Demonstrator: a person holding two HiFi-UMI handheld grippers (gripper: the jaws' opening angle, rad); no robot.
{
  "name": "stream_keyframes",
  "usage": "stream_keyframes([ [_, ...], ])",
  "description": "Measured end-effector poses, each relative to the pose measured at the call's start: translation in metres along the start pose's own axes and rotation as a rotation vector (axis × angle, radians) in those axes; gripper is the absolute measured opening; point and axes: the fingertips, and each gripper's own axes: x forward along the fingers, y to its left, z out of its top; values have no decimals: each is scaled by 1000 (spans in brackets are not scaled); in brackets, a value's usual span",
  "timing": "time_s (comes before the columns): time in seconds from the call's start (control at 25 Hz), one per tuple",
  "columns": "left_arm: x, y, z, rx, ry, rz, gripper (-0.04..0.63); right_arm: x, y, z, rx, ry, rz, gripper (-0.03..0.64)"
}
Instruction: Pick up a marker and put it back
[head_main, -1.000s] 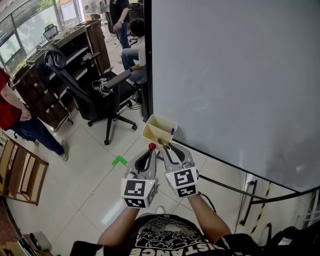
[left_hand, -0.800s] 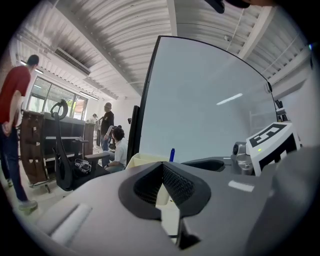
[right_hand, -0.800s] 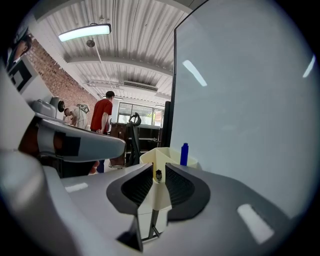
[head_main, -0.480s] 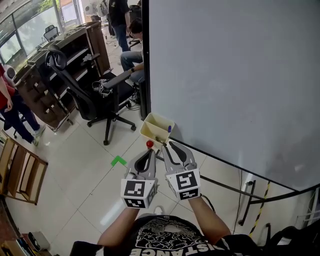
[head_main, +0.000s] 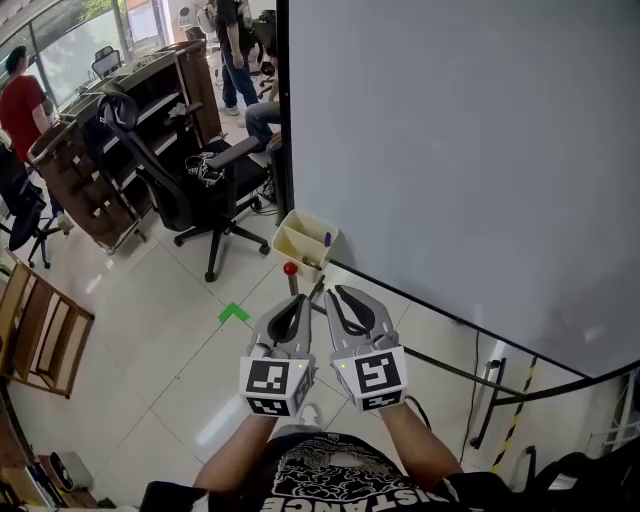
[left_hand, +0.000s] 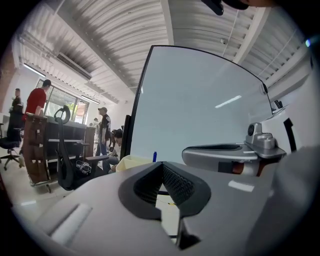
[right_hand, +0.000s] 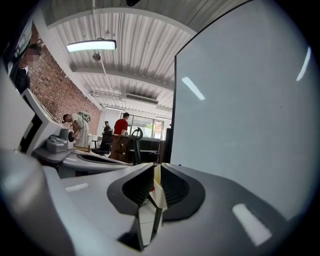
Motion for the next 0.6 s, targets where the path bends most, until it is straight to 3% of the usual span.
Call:
stream_keyframes([
  [0.24,-18,-25,3,12,-21,5,5,-34,5,4,-4,-23,7,0],
  [0.6,-42,-67,4,37,-41,2,5,-80,9,4,7,-42,28,0],
])
